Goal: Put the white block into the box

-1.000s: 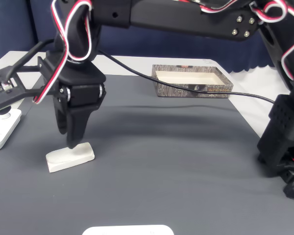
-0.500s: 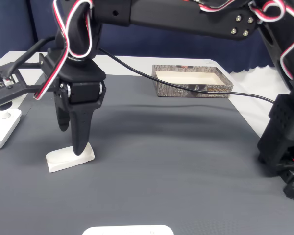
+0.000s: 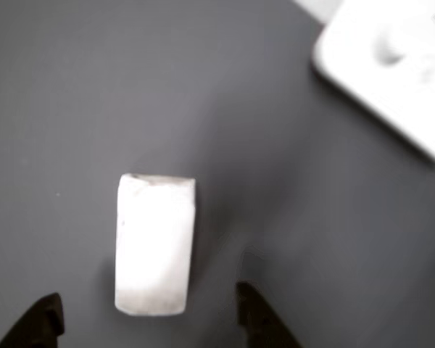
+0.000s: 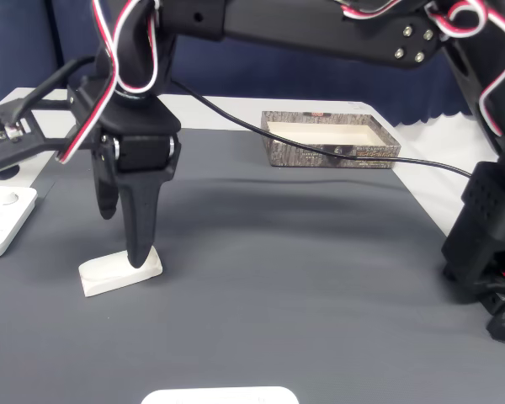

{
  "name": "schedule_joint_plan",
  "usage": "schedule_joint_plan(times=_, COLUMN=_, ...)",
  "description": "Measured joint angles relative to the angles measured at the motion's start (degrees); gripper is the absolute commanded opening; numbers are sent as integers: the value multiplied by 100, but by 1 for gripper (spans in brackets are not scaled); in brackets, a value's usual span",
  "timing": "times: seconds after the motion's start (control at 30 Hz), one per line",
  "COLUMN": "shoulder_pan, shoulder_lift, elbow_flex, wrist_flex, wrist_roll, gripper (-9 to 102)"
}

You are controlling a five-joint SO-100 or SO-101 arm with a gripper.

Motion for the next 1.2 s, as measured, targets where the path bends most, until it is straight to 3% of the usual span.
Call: schedule_joint_plan(times=1.2, shoulder_pan=-79, shoulder_lift=-264, elbow_flex=-211, wrist_flex=0, wrist_roll=-114, gripper=25)
